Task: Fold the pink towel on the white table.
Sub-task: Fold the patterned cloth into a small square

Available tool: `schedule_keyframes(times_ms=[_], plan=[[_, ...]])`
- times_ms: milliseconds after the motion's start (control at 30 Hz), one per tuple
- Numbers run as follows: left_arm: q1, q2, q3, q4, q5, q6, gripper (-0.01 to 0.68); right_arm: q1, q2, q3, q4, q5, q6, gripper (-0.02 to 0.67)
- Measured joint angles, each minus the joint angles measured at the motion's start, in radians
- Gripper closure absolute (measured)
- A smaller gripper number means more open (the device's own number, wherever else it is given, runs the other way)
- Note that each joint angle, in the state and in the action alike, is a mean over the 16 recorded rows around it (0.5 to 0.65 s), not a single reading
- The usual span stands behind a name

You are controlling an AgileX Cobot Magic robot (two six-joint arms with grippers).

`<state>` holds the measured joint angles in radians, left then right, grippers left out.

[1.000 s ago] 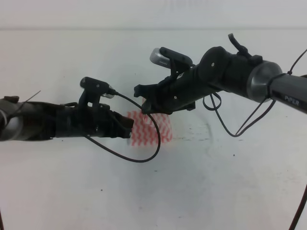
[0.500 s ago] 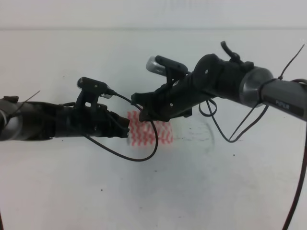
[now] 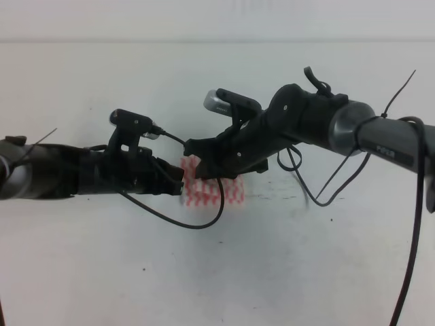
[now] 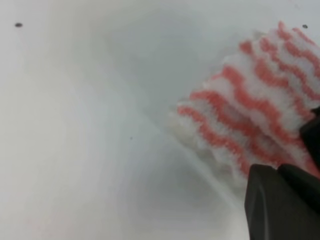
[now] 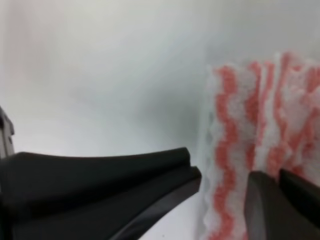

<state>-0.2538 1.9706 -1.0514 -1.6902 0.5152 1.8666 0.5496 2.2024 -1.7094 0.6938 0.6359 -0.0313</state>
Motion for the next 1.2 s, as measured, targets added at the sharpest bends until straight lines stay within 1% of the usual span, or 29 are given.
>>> schedule_keyframes(times_ms=[867,1200], plan=[[0.000,0.001,0.000,0.001,-0.001,0.000,0.676,0.018,0.052,-0.020,0.010,0.005,-0.001,0.665],[0.000,0.020,-0.001,-0.004,0.015,0.000,0.676,0.018,0.056,-0.055,-0.002,0.045,-0.002,0.664]])
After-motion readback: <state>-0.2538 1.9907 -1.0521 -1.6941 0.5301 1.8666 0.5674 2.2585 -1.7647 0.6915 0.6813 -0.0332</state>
